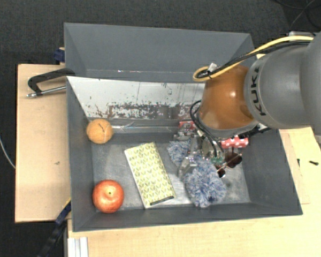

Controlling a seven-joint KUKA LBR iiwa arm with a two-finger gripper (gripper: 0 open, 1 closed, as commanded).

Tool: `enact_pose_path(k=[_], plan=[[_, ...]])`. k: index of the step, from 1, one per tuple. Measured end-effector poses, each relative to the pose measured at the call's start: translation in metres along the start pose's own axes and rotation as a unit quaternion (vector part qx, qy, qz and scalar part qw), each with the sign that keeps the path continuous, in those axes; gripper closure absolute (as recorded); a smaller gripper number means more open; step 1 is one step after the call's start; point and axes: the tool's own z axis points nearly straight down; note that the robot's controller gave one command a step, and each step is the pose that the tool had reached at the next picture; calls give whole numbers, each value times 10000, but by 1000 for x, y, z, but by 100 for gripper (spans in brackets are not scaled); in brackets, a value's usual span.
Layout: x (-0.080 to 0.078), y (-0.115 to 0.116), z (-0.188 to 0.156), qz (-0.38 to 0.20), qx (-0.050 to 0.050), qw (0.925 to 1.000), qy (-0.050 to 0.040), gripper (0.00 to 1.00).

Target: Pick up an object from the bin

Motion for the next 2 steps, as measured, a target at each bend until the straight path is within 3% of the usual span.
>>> enact_pose_path(k=[1,2], plan=[[-5,-1,0,-427,5,9991,16,0],[-7,0,-3,-336,6,9994,20,100]])
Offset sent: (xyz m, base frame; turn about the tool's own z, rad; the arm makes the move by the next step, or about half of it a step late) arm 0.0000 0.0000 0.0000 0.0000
